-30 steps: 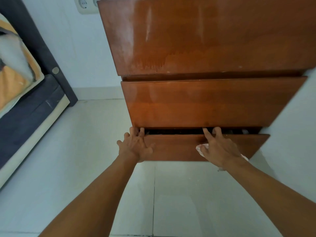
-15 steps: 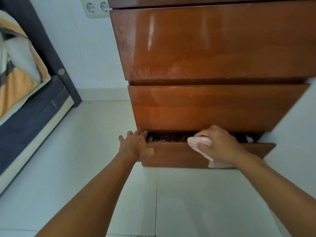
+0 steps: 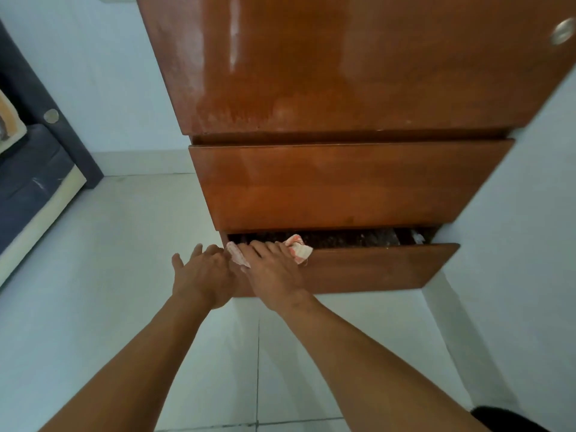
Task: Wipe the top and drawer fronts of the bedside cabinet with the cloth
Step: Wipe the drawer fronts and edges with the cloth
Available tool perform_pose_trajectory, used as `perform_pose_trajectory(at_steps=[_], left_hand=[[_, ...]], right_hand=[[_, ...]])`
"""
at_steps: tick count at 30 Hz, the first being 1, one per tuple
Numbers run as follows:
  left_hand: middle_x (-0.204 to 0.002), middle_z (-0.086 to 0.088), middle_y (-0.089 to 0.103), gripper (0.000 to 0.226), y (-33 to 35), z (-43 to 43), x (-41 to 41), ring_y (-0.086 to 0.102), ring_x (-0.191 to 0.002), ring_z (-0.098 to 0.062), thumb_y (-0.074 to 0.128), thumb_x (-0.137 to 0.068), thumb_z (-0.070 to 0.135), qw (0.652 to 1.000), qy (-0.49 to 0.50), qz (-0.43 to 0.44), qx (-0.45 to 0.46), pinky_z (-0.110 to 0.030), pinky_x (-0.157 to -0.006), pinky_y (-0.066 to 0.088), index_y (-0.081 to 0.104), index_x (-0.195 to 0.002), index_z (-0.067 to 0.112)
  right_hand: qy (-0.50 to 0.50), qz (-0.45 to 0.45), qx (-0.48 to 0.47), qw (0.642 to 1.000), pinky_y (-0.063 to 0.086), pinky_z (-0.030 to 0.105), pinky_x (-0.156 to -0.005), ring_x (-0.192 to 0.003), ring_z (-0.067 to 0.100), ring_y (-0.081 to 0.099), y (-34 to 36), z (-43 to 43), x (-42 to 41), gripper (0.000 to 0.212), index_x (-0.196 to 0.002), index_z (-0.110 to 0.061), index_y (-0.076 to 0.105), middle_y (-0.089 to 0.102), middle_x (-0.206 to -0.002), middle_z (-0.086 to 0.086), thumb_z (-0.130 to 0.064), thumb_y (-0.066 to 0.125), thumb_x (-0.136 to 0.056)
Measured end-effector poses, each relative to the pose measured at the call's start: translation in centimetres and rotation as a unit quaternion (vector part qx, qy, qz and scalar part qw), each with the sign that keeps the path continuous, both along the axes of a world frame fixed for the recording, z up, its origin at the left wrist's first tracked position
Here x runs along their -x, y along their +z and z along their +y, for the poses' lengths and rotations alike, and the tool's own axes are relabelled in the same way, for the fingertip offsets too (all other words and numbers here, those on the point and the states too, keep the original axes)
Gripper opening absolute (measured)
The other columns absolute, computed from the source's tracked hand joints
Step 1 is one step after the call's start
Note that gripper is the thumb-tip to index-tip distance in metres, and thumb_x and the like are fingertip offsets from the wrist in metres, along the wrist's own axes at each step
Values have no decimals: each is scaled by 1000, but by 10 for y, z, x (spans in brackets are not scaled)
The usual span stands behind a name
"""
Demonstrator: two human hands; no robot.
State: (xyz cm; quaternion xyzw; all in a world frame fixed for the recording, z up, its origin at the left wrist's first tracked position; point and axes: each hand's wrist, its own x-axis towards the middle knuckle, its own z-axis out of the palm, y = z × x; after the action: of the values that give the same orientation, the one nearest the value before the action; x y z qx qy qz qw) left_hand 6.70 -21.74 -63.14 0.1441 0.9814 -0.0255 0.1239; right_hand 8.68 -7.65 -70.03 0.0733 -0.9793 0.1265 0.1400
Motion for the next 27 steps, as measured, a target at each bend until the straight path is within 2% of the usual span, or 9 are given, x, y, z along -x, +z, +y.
perform_pose_trajectory(at_steps=[3,5,10,11,14,16,19,23,27], left_hand=[[-163,1,33,58,6,8,-5,17,-155,-30,36,-102,33,1000,16,-5,19,-69,-118,12,27,-159,28],[-163,1,31,62,8,12,-10,15,-155,-31,36,-101,33,999,24,-7,36,-69,-118,11,20,-161,27],[-155,-1,42,58,13,31,-6,21,-153,-31,36,-97,32,995,44,-22,86,-65,-119,13,34,-155,21],[-157,-2,41,59,14,40,-3,20,-153,-31,35,-97,34,996,40,-39,77,-63,-120,14,33,-155,21],[-167,-7,20,73,4,69,-2,14,-154,-31,37,-98,41,996,-8,-84,26,-55,-121,16,9,-162,19],[-169,-9,10,79,-5,75,-5,8,-155,-34,40,-98,42,997,-9,-81,6,-54,-122,15,-1,-163,20],[-169,-10,8,82,-11,66,-7,6,-155,-34,43,-98,41,997,-13,-71,-13,-52,-124,12,-4,-162,22],[-169,-10,7,83,-8,63,-7,6,-155,-33,44,-98,40,997,-27,-71,-16,-52,-124,11,-6,-162,22],[-170,-10,5,83,-6,64,-6,5,-155,-33,44,-98,41,996,-32,-79,-12,-52,-124,10,-6,-162,24]], right_hand=[[-6,10,-3,1000,45,46,-101,-104,30,62,0,17,-2,50,-137,-21,56,67,-119,3,-15,68,-89],[-8,23,-6,1000,47,44,-97,-100,29,63,-1,37,-11,50,-134,-21,58,67,-115,2,-15,70,-85],[-37,37,-33,998,49,45,-92,-96,29,65,-5,102,-26,49,-132,-21,61,69,-111,2,-13,72,-85],[-40,34,-36,998,49,44,-93,-97,28,65,-5,108,-28,50,-133,-21,61,69,-112,1,-12,73,-85],[-43,37,-38,998,48,44,-96,-99,27,65,-5,113,-34,53,-134,-21,62,70,-114,1,-10,74,-83],[-48,44,-29,997,48,43,-96,-99,27,64,-6,122,-39,53,-133,-20,63,70,-114,1,-7,73,-82],[-55,54,-32,996,46,41,-94,-99,26,64,-5,149,-49,53,-132,-21,63,69,-114,0,-7,73,-82],[-76,61,-52,994,51,44,-86,-93,30,66,2,204,-69,52,-127,-16,67,71,-108,5,-3,77,-78],[-118,33,-104,987,53,50,-90,-97,38,66,5,259,-88,50,-126,-12,67,71,-108,13,-1,75,-78]])
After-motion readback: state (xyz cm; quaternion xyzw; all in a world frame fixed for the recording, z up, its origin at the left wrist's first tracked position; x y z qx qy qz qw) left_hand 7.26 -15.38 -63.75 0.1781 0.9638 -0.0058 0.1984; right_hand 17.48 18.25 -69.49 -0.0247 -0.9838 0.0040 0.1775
